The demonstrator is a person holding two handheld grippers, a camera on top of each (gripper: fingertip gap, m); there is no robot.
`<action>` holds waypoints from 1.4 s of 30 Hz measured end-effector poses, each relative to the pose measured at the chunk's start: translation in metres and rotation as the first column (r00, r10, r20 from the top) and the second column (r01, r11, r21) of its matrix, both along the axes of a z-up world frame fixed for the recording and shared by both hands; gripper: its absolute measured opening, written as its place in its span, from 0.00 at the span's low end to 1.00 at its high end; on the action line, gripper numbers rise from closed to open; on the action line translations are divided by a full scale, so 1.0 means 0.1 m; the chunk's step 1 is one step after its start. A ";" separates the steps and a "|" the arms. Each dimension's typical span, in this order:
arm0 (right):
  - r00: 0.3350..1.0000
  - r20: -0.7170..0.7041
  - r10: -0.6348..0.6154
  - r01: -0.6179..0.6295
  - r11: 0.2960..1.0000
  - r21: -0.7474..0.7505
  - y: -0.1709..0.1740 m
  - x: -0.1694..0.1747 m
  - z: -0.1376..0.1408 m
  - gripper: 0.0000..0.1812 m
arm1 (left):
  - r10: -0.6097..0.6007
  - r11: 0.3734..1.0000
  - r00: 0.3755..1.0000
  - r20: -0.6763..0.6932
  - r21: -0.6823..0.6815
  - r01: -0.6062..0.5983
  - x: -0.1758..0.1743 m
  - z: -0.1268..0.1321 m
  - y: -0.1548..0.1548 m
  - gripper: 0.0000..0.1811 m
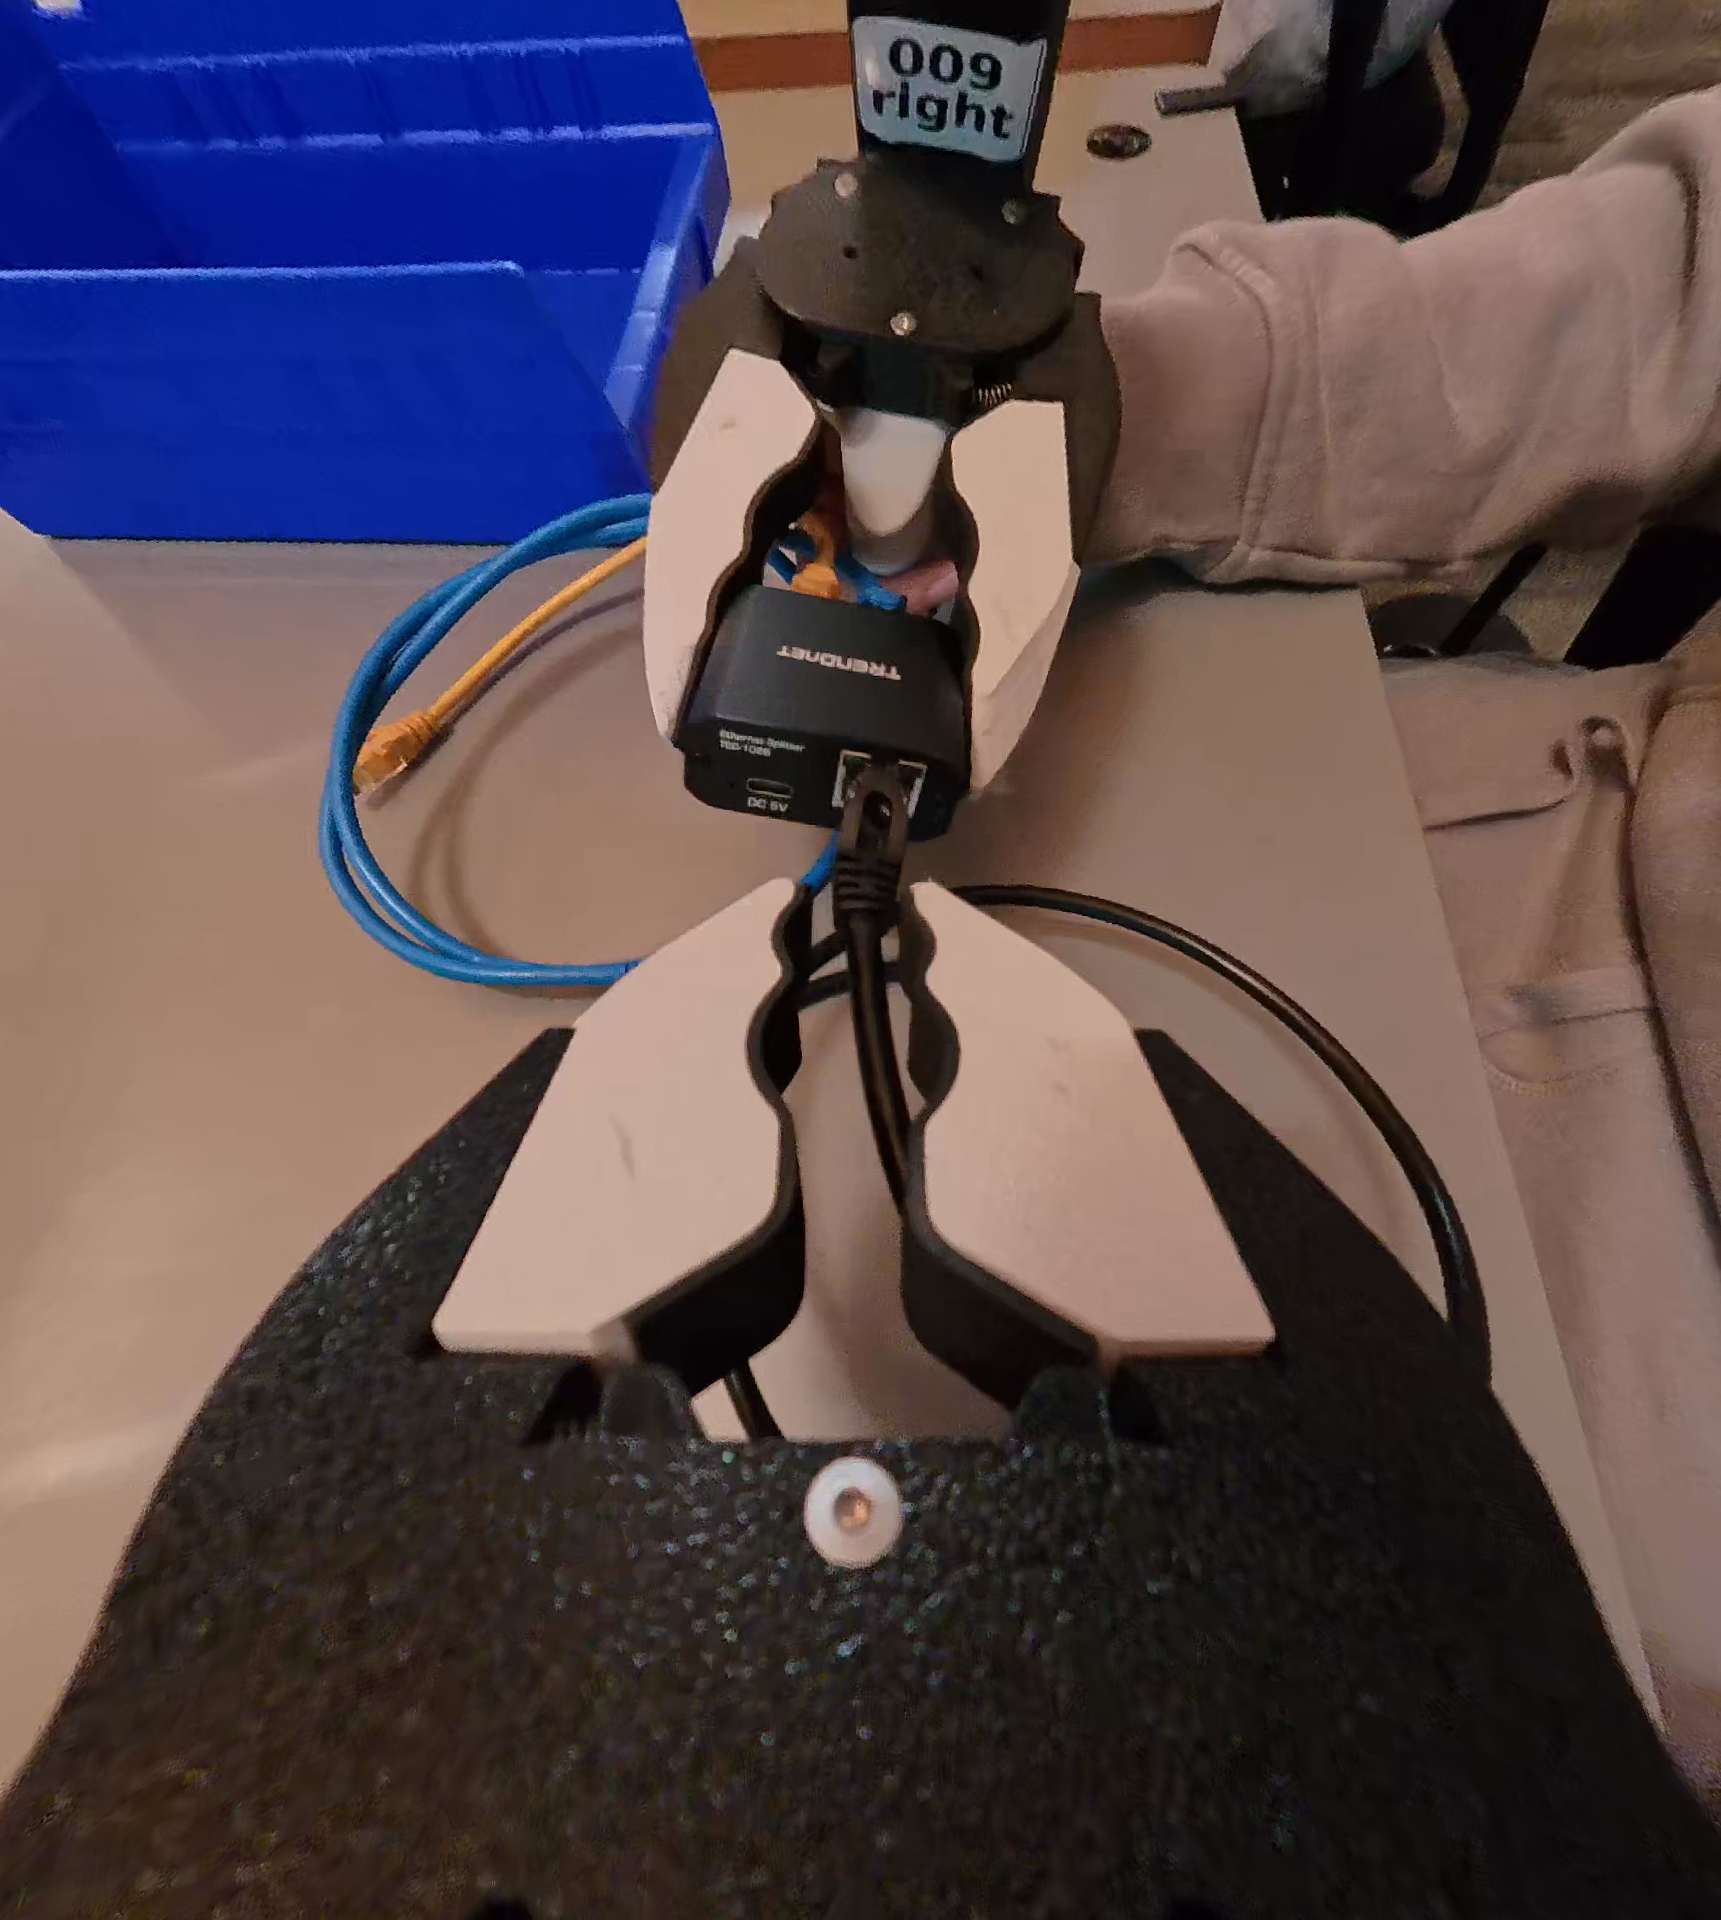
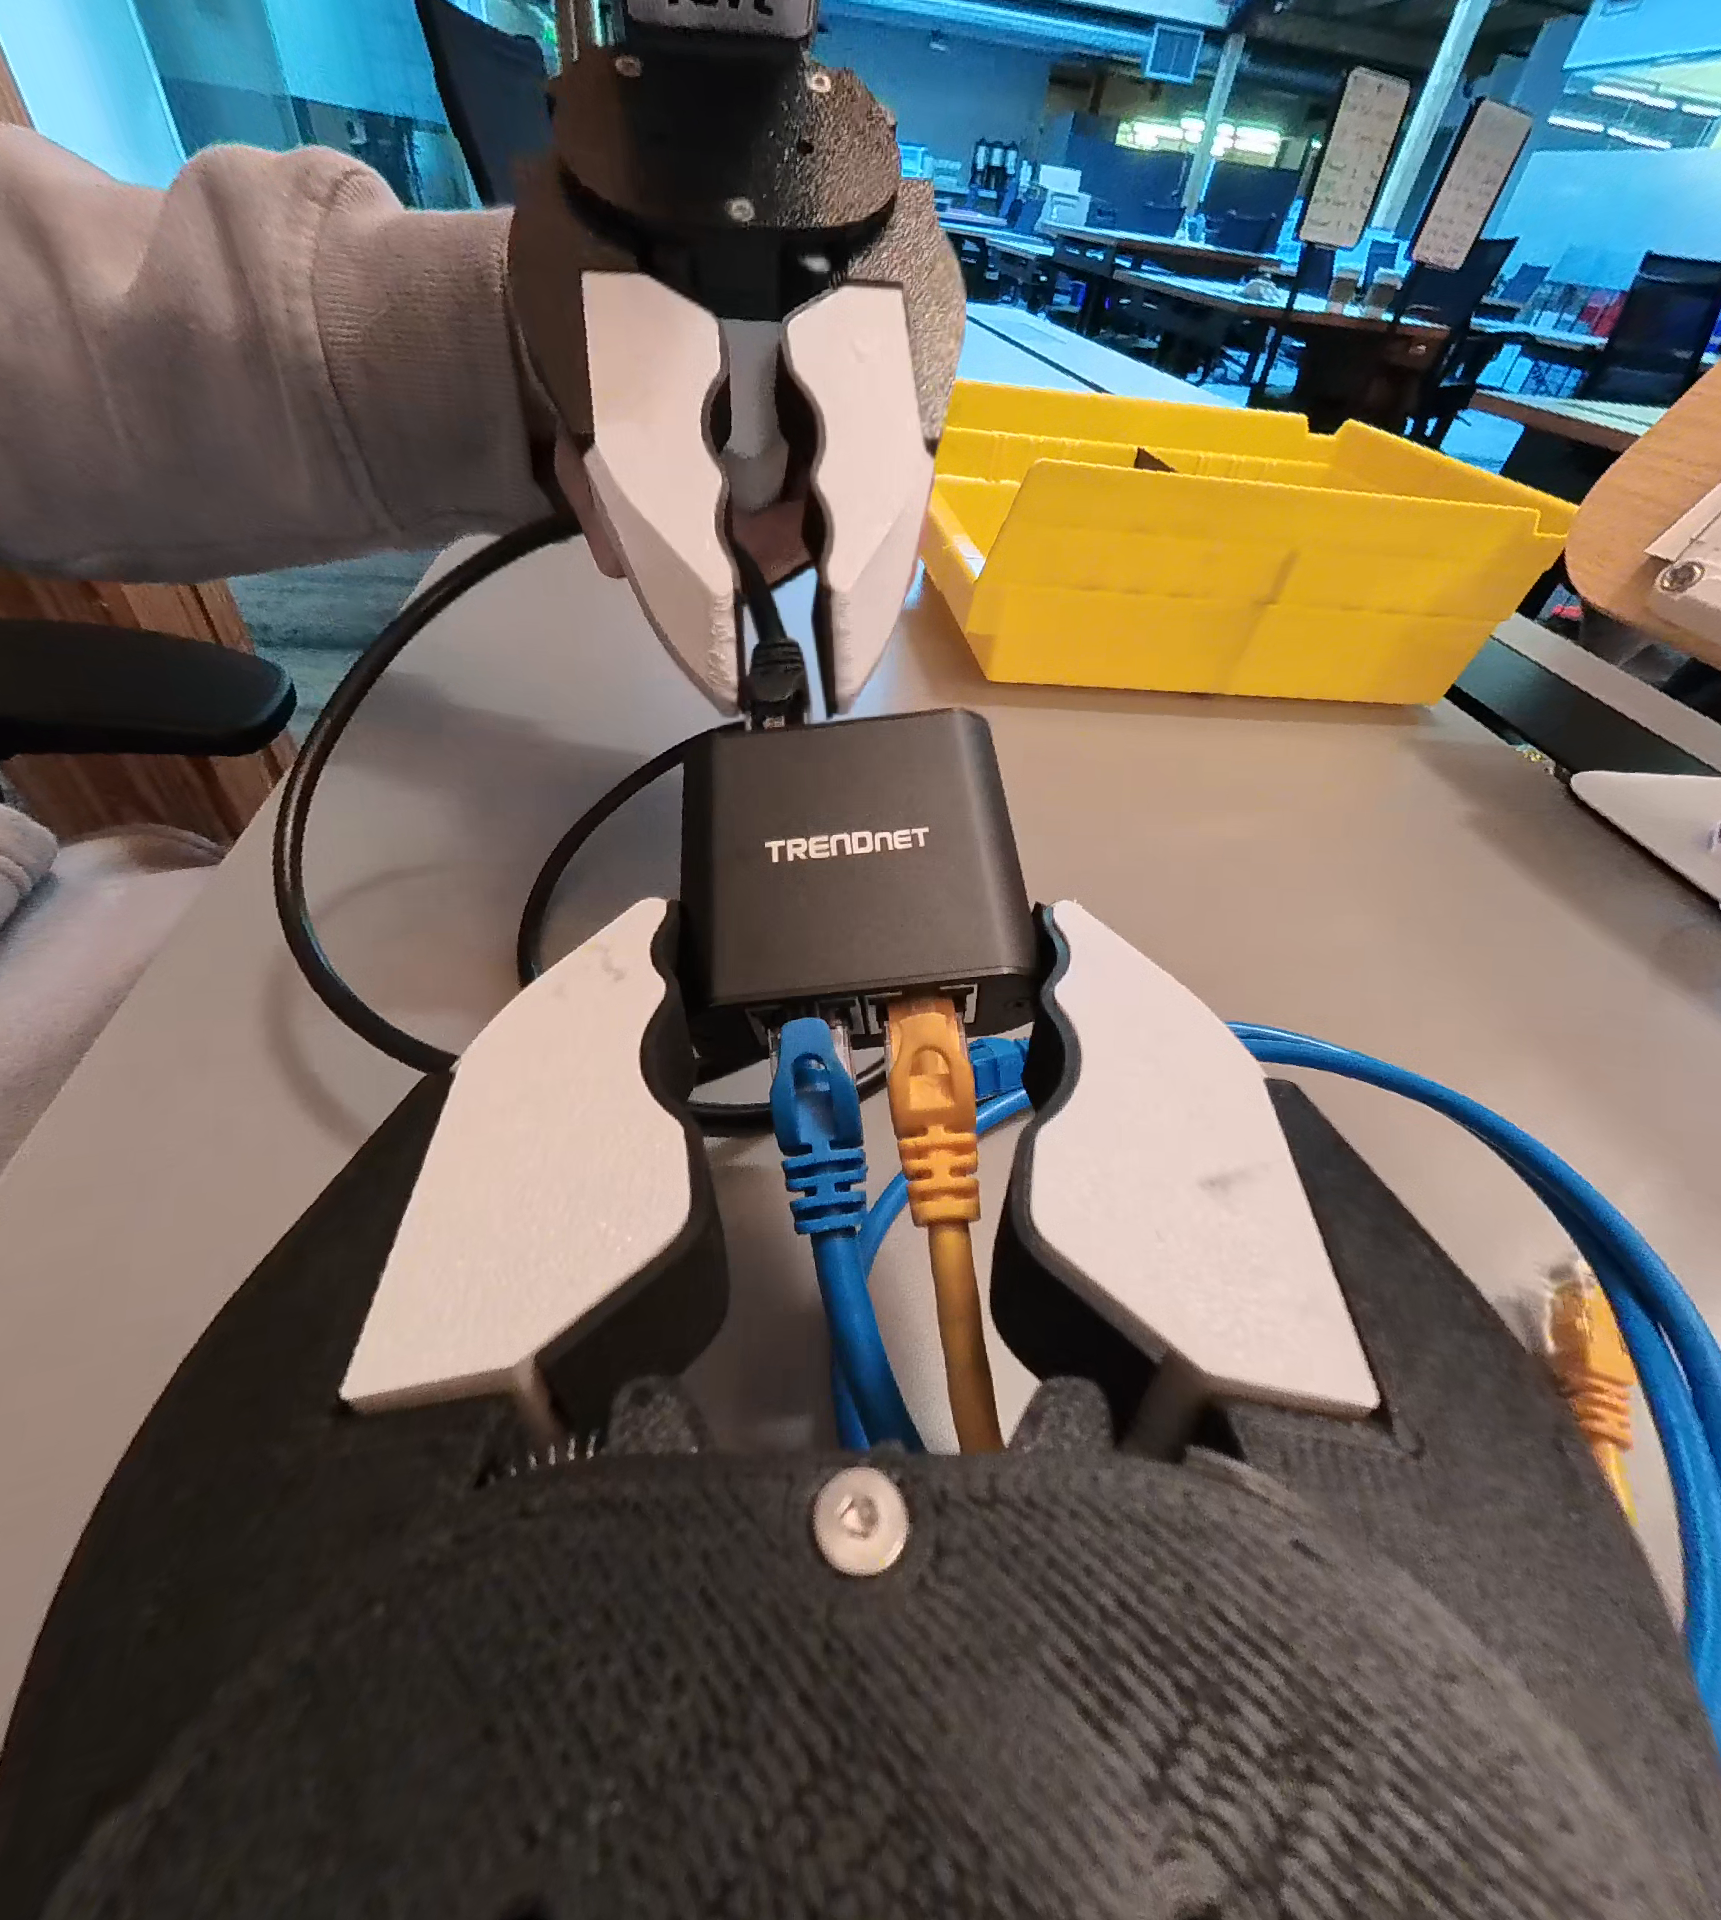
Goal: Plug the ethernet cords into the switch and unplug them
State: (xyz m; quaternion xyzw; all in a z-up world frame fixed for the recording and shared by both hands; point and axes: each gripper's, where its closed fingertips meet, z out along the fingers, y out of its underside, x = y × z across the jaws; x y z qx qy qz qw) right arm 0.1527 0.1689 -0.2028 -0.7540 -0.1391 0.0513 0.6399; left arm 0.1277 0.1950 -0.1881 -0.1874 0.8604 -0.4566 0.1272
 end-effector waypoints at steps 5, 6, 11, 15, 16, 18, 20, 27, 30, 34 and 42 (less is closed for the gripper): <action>1.000 -0.003 -0.002 0.002 1.000 0.004 0.00 0.01 0.01 0.34 | 0.005 1.000 1.000 -0.004 -0.006 -0.005 0.01 -0.01 -0.02 0.06; 1.000 -0.003 -0.003 0.003 1.000 0.001 0.00 0.01 0.00 0.35 | 0.002 1.000 1.000 0.011 0.004 -0.002 0.01 -0.01 -0.02 0.06; 1.000 0.018 0.012 -0.011 1.000 -0.028 0.01 -0.03 -0.04 0.34 | -0.004 0.992 1.000 0.022 0.126 0.001 -0.03 -0.09 0.00 0.05; 1.000 0.015 0.012 -0.012 0.999 -0.035 0.01 -0.02 -0.05 0.34 | -0.004 0.982 0.999 0.045 0.191 -0.005 -0.01 -0.08 -0.01 0.05; 1.000 0.014 0.018 -0.017 0.999 -0.033 0.01 -0.03 -0.04 0.34 | -0.009 0.983 0.999 0.042 0.185 0.001 -0.01 -0.07 -0.04 0.05; 1.000 0.008 0.005 -0.005 1.000 -0.026 0.01 -0.01 -0.03 0.34 | 0.002 0.984 0.999 0.052 0.179 -0.011 0.01 -0.06 -0.04 0.05; 1.000 0.010 0.001 0.000 0.999 -0.035 0.01 0.00 -0.04 0.34 | 0.010 0.982 1.000 0.030 0.188 -0.015 0.01 -0.08 -0.03 0.05; 0.999 0.019 -0.031 0.029 0.993 0.110 -0.02 0.01 0.14 0.34 | 0.250 0.946 0.948 0.197 -0.258 -0.196 0.00 0.75 0.34 0.24; 0.999 0.026 -0.038 0.032 0.979 0.200 -0.09 0.00 0.44 0.34 | 0.529 0.779 0.812 0.249 -0.522 -0.347 -0.13 1.02 1.06 0.25; 0.995 0.078 -0.066 0.037 0.945 0.324 -0.18 -0.06 1.09 0.35 | 0.635 0.671 0.750 0.186 -0.614 -0.416 -0.38 0.64 1.47 0.23; 0.922 0.186 -0.341 0.223 0.857 0.464 -0.76 0.71 2.70 0.35 | 0.530 0.747 0.833 0.159 -0.552 -0.369 -0.36 0.15 1.11 0.23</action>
